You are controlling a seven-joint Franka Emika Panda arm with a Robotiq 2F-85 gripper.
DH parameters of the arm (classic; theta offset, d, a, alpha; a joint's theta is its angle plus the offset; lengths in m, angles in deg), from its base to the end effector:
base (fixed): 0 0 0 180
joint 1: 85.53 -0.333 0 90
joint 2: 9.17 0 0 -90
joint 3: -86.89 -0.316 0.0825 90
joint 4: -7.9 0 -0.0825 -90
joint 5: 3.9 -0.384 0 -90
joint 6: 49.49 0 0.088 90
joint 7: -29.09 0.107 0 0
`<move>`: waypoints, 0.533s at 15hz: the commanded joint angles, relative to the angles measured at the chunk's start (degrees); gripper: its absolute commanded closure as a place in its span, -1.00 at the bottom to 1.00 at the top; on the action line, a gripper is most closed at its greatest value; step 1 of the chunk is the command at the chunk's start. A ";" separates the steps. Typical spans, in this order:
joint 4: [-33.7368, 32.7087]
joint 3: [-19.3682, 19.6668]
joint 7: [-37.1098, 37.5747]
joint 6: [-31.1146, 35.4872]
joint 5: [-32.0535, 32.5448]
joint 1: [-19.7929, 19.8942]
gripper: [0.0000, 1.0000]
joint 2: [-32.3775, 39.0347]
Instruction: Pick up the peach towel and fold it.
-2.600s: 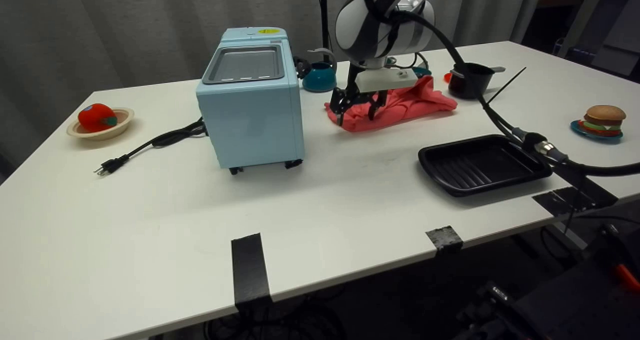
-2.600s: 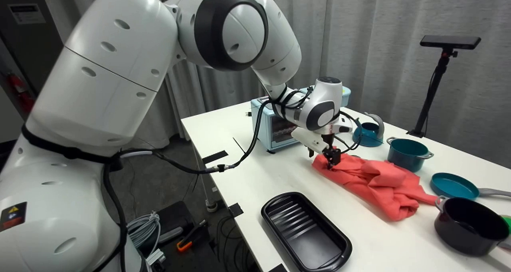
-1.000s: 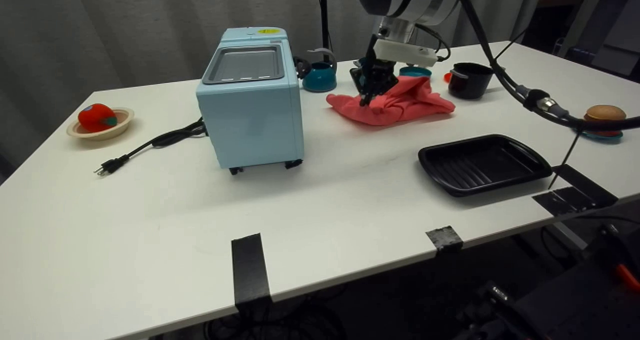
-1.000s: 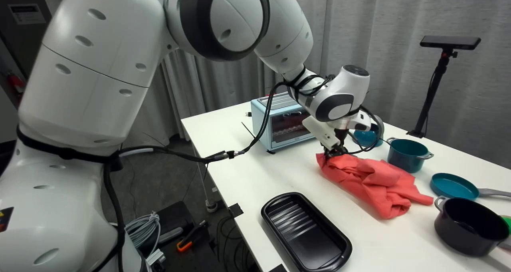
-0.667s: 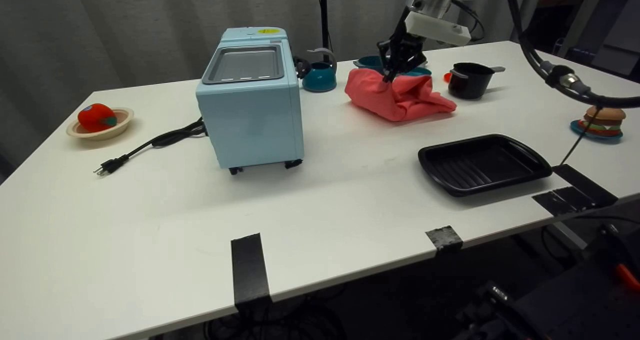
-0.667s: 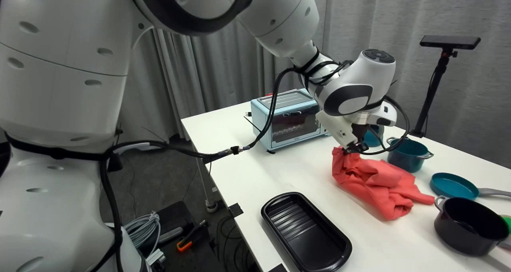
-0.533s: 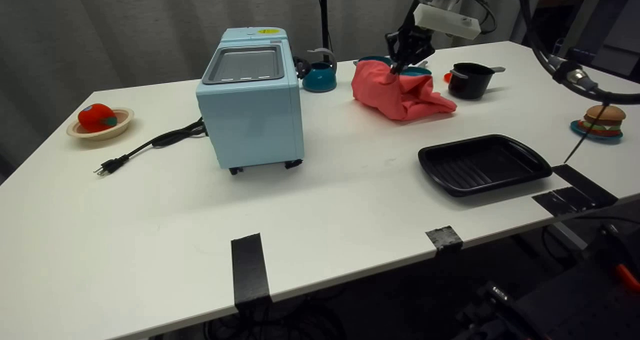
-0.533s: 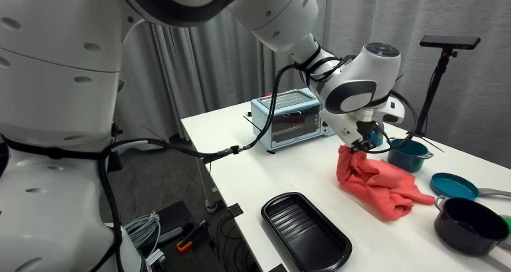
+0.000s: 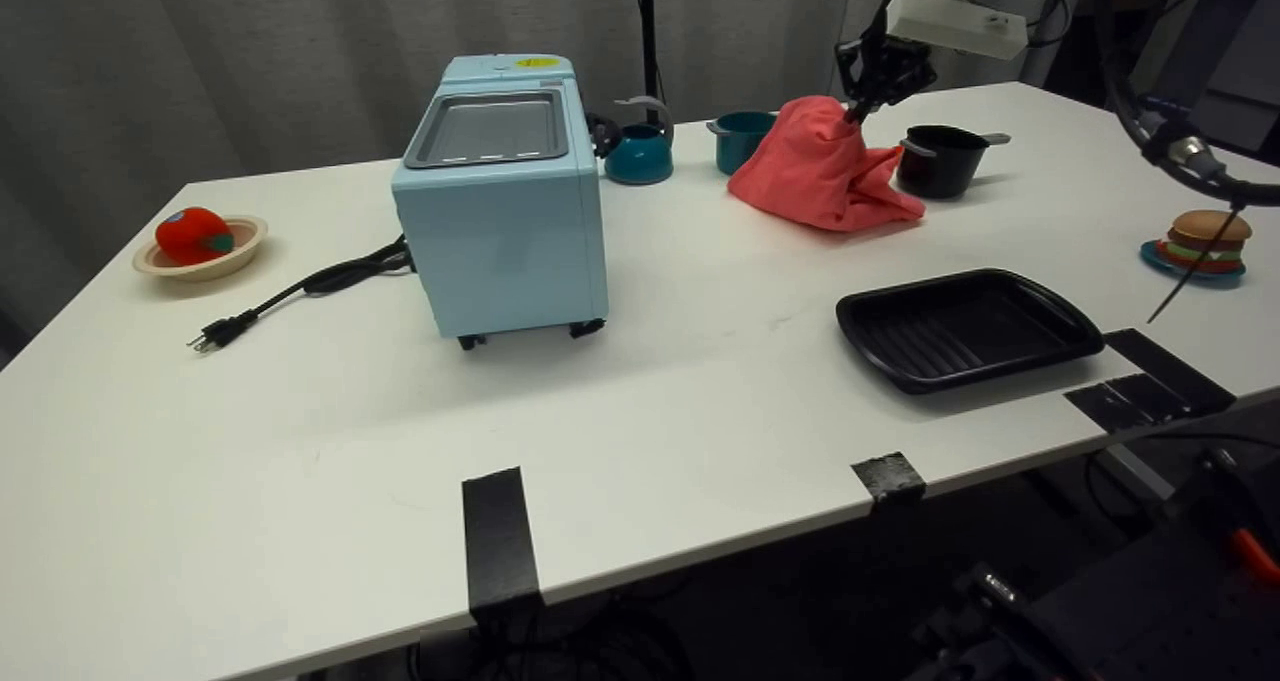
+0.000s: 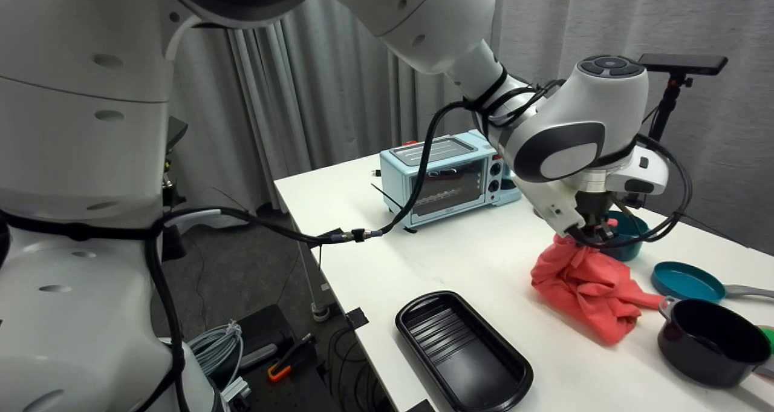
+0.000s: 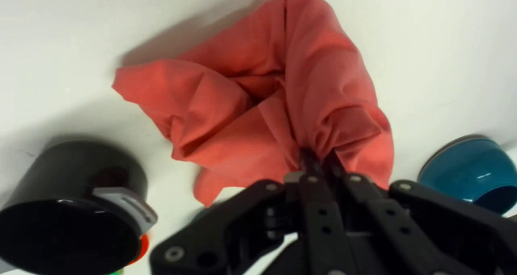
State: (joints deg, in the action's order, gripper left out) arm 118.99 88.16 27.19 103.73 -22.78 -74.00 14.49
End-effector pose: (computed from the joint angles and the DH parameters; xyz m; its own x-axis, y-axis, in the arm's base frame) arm 0.6313 -0.1525 0.3030 0.8432 -0.4511 0.2925 -0.4028 -0.8904 -0.2118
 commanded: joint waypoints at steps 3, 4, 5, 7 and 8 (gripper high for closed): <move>-0.68 6.23 8.36 1.90 5.48 -1.05 0.97 1.56; -1.13 7.45 10.11 1.59 6.91 -1.40 0.97 2.37; -1.67 8.64 11.99 1.18 8.33 -1.82 0.97 3.32; -2.97 9.80 14.38 -1.07 10.47 -2.19 0.83 5.73; -3.40 9.96 15.04 -2.16 11.01 -2.23 0.35 6.57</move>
State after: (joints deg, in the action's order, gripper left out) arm 118.56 95.87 38.36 104.23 -14.49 -74.51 17.55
